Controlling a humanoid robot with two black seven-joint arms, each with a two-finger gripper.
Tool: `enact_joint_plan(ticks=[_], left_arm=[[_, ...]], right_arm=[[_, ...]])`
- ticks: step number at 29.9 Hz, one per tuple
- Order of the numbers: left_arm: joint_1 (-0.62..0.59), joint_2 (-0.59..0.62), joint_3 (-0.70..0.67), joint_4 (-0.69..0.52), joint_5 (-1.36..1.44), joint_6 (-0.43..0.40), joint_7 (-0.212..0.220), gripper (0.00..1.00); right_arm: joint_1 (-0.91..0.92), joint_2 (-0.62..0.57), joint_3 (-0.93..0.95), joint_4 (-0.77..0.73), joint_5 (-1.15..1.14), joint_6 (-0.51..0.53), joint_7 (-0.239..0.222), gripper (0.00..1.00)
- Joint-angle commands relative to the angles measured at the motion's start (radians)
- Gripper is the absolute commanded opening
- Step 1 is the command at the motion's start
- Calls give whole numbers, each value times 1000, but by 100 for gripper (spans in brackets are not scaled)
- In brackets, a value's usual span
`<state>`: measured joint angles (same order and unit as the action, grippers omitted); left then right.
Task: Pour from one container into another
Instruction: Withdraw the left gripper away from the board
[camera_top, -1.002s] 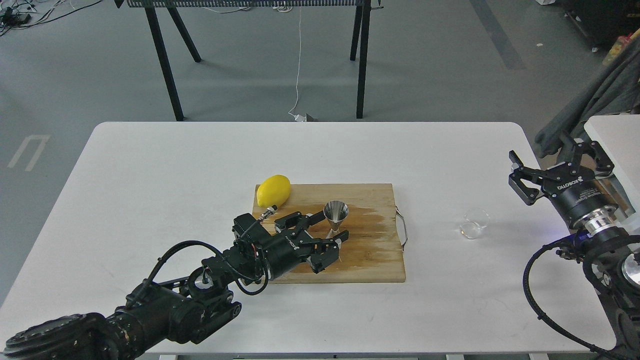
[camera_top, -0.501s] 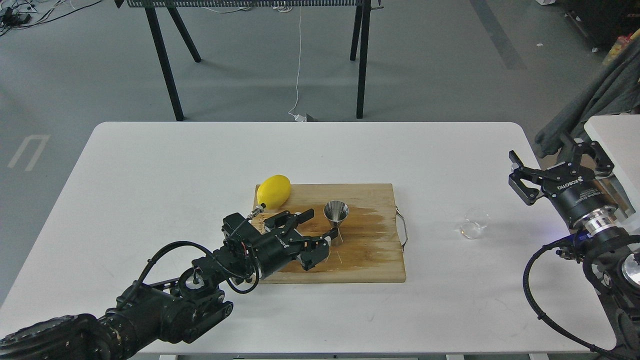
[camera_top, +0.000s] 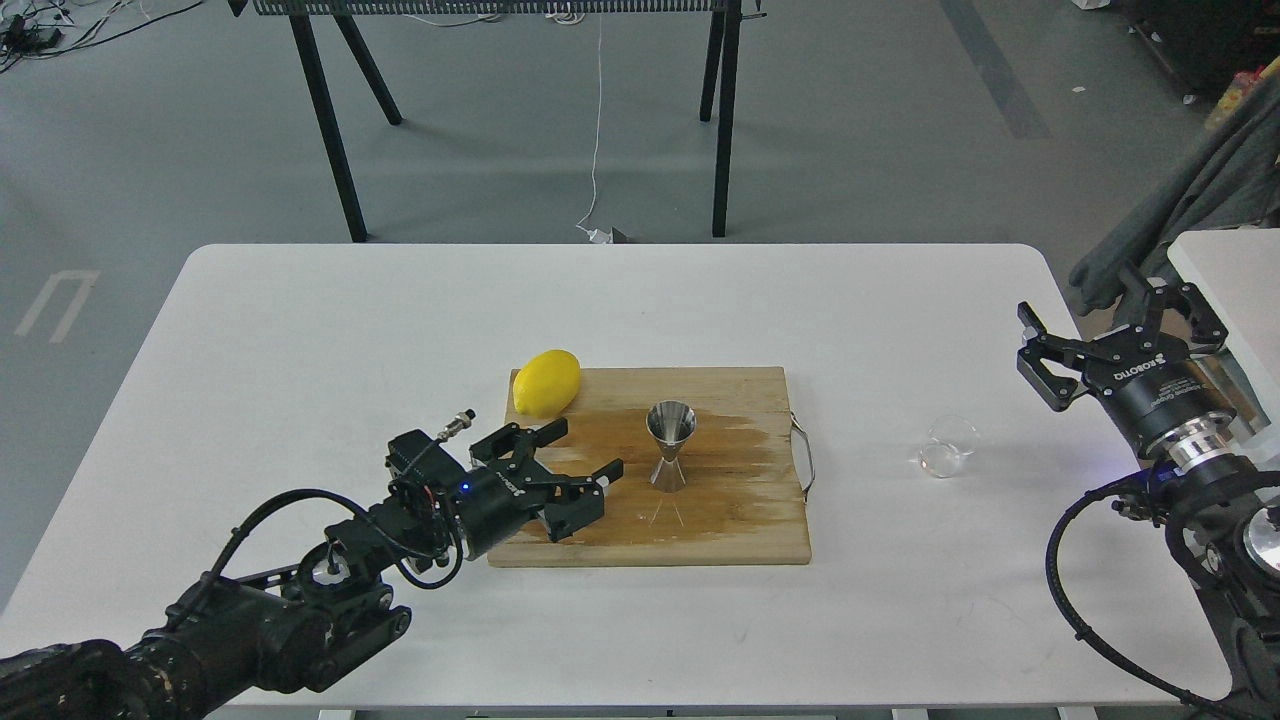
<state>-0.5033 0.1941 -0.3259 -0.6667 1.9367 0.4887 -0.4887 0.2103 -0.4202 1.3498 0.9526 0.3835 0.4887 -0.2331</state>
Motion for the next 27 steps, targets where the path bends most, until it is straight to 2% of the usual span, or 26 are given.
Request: enact_joint_plan(ticks=[1,6,8,11,17,21,24,27], left_arm=[[-3,144,5,-114,-154,0,0,97],[-9,327,-1,-221,-392,0,0,97],[-14,364,-4,-231,-477,-132,0,97],[-14,402,-35,-234,-635,-379,0,97],[-30,438,-189,-212,-944,-977,0,97],[-52,436,-272,-128,-1269,-977,0,99],[-75,433,-266,-54,-1520,-977,0,99],[-80,433,-263,-45,-1659,-977,0,99]], right_arm=[[1,0,0,0,0,0,0,99],[1,0,-3,9,0,0,0,99],[0,0,-4,12,2,0,0,99],[0,1,-9,15,0,0,-2,99],[3,3,-12,18,0,0,-11,99],[3,5,-14,20,3,0,-15,99],[-3,20,-21,37,23,0,-15,99],[-50,17,-12,107,104,0,-15,99]])
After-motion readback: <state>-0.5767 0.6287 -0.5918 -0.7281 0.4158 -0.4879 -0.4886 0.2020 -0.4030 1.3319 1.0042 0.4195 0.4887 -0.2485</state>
